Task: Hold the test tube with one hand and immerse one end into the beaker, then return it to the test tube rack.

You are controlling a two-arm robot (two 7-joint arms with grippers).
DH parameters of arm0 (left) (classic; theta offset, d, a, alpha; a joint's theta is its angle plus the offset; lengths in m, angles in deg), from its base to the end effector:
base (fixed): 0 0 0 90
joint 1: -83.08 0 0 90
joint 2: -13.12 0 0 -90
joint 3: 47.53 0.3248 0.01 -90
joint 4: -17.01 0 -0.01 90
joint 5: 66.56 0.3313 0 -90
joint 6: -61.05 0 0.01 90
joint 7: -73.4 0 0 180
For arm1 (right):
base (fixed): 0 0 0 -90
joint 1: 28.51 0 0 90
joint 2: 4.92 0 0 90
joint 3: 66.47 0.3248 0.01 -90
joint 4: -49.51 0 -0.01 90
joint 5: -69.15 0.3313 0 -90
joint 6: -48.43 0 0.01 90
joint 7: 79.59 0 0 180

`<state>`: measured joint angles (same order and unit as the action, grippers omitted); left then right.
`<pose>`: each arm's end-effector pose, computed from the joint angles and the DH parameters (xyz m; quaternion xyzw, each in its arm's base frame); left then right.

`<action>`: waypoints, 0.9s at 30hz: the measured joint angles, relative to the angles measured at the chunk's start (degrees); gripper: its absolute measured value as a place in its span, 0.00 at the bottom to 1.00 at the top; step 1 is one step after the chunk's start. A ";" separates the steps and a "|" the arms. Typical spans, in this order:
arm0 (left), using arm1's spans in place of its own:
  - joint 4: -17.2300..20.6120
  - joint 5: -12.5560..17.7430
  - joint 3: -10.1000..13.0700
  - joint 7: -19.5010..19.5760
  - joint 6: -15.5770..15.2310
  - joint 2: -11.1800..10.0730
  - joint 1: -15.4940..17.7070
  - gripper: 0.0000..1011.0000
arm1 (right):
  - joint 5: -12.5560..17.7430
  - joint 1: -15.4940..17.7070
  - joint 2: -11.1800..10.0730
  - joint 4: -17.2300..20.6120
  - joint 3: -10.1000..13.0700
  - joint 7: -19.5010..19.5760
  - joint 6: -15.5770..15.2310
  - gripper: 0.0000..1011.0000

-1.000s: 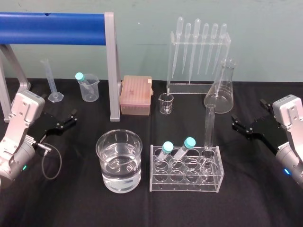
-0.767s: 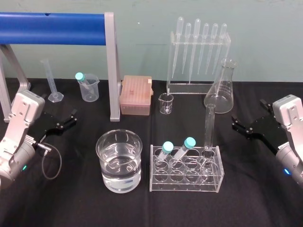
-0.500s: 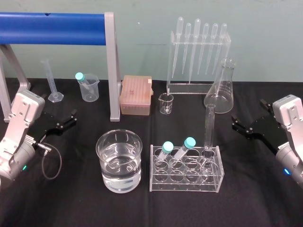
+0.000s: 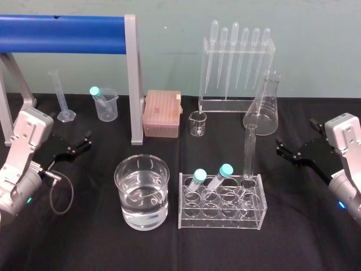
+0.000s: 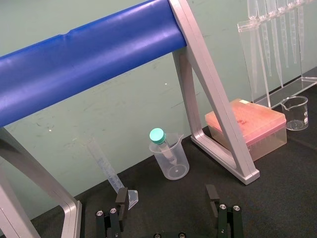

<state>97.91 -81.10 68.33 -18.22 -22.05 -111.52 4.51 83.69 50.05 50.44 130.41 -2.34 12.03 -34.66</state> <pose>0.3850 0.0965 -0.3347 0.1415 -0.1325 0.5799 0.7913 0.3851 -0.0964 -0.3346 -0.1414 -0.1325 -0.5799 0.7913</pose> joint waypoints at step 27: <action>0.00 0.00 0.00 0.00 0.00 0.00 0.00 0.99 | 0.00 0.00 0.00 0.00 0.00 0.00 0.00 0.99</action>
<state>97.91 -81.11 68.33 -18.22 -22.05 -111.52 4.51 83.69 50.05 50.44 130.41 -2.34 12.03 -34.66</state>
